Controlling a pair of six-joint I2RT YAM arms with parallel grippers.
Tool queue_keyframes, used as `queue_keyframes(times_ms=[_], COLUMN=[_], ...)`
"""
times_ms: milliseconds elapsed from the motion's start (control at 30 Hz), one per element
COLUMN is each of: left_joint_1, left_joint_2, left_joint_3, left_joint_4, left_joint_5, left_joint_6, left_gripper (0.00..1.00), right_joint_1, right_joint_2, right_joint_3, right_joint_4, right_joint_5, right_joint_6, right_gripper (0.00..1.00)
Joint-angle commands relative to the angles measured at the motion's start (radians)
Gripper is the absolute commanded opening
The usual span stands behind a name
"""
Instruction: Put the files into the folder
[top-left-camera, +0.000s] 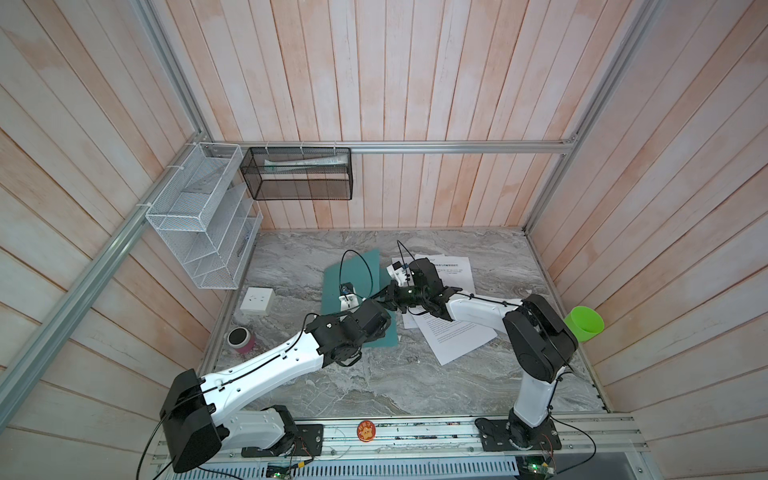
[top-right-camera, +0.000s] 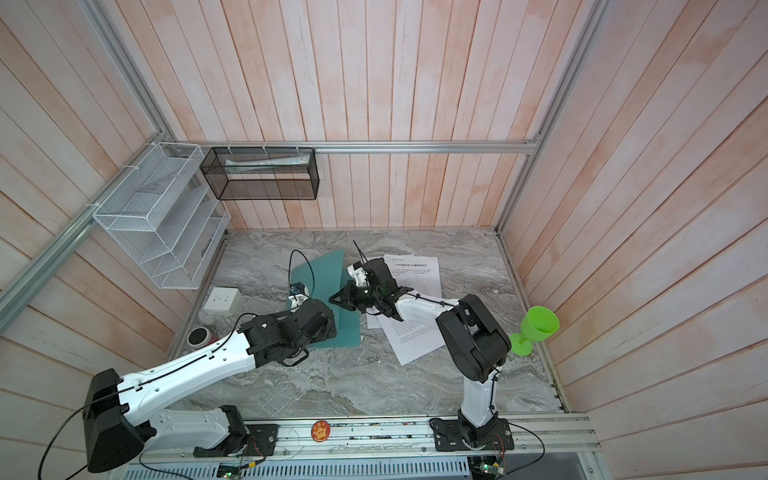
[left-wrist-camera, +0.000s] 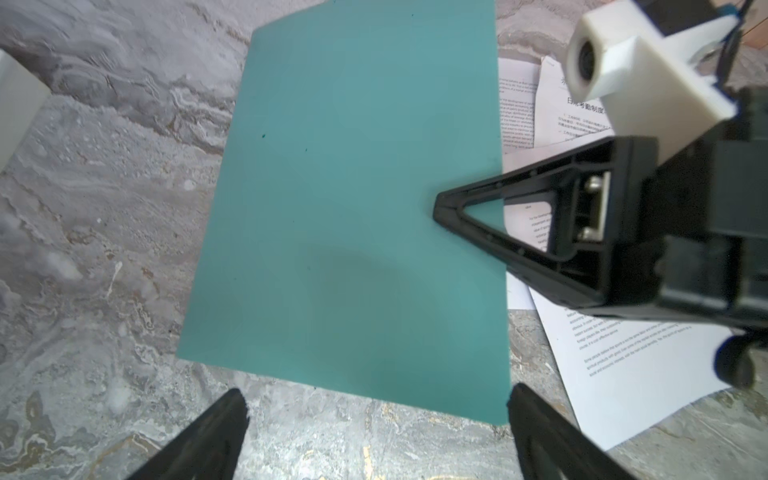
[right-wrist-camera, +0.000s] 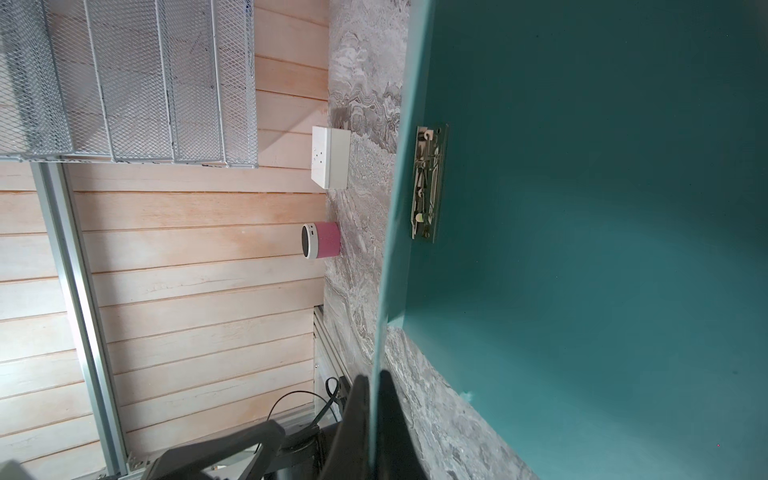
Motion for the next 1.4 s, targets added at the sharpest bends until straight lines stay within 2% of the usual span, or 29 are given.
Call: queue_keyframes(times_ms=[0,267,433,667,733,800,1033,1133,1267,1300,1367], left_joint_1=[-0.043,-0.082,-0.085,-0.085,-0.085,-0.085,-0.086,-0.085,-0.085,-0.085,-0.085], left_joint_2=[0.054,0.143,0.174,0.227,0.241,0.251,0.246,0.237,0.228,0.225,0.215], left_joint_3=[0.068,0.144,0.143,0.136,0.133,0.132,0.133,0.136,0.156,0.162,0.171], left_joint_4=[-0.055,-0.052,-0.064,-0.065,-0.066,-0.065,-0.064,-0.071,-0.092,-0.094,-0.095], left_joint_5=[-0.124,-0.173,-0.192,-0.221,-0.232,-0.241,-0.255,-0.263,-0.25,-0.244,-0.225], left_joint_6=[0.083,0.161,0.172,0.189,0.192,0.194,0.195,0.193,0.194,0.194,0.203], left_gripper=[0.98,0.95,0.85,0.53,0.5,0.41,0.0,0.0,0.0,0.0,0.0], right_joint_1=[0.011,0.02,0.026,0.029,0.029,0.029,0.029,0.022,-0.011,-0.025,-0.056], right_joint_2=[-0.043,-0.07,-0.08,-0.102,-0.108,-0.114,-0.115,-0.099,-0.069,-0.069,-0.079], right_joint_3=[0.026,0.028,0.03,0.027,0.025,0.022,0.04,0.063,0.095,0.092,0.074], right_joint_4=[-0.033,-0.018,0.008,0.015,0.014,0.019,0.011,-0.015,0.017,0.049,0.122], right_joint_5=[0.024,0.013,-0.014,-0.038,-0.048,-0.052,-0.075,-0.095,-0.194,-0.224,-0.262], right_joint_6=[0.034,0.079,0.092,0.093,0.095,0.099,0.075,0.044,0.042,0.052,0.086], right_gripper=[0.0,0.0,0.0,0.0,0.0,0.0,0.0,0.0,0.0,0.01,0.11])
